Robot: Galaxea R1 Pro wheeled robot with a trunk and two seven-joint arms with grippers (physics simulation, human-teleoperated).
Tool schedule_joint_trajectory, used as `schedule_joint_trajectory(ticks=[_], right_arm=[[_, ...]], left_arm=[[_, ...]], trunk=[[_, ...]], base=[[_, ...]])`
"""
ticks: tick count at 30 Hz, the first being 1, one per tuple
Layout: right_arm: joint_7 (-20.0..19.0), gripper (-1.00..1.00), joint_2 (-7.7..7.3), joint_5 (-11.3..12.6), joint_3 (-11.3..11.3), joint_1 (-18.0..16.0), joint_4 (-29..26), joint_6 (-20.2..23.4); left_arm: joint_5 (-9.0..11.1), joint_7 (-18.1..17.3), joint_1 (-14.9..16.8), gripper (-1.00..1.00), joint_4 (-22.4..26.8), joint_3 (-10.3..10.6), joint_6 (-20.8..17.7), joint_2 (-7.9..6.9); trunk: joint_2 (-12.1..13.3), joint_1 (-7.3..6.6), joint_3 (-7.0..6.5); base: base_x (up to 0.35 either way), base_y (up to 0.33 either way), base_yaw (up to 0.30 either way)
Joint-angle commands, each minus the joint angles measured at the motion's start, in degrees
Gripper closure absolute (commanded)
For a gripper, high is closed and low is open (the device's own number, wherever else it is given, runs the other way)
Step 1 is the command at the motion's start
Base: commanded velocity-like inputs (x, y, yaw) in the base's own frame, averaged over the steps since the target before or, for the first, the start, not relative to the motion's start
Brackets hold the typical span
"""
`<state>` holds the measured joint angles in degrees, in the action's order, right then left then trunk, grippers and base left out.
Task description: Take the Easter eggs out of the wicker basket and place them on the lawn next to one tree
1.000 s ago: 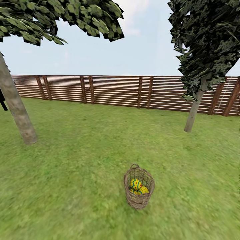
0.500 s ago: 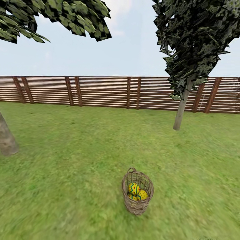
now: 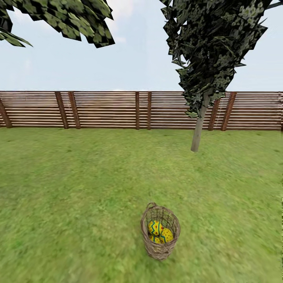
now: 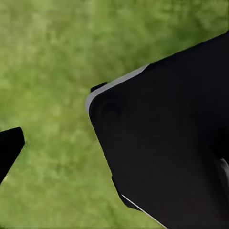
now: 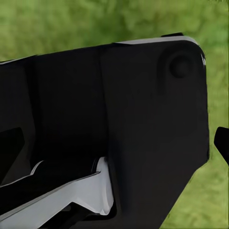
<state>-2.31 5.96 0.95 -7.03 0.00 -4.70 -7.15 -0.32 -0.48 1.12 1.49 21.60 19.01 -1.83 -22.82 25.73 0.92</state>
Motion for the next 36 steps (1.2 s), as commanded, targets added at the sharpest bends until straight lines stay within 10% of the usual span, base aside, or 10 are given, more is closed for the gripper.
schedule_joint_trajectory(ticks=[1, 36], right_arm=[[-0.24, -1.00, 0.02, 0.10, -0.44, 0.00, -0.04, -0.15], [-0.24, -1.00, 0.02, 0.08, -0.44, 0.00, -0.04, -0.15]], left_arm=[[-0.03, -0.05, 0.02, -1.00, 0.00, 0.12, 0.15, -0.02], [-0.03, -0.05, 0.02, -1.00, 0.00, 0.14, 0.23, -0.02]], trunk=[[-0.10, 0.05, 0.07], [-0.10, 0.05, -0.84]], base=[[0.188, 0.284, -0.265], [0.175, 0.282, -0.265]])
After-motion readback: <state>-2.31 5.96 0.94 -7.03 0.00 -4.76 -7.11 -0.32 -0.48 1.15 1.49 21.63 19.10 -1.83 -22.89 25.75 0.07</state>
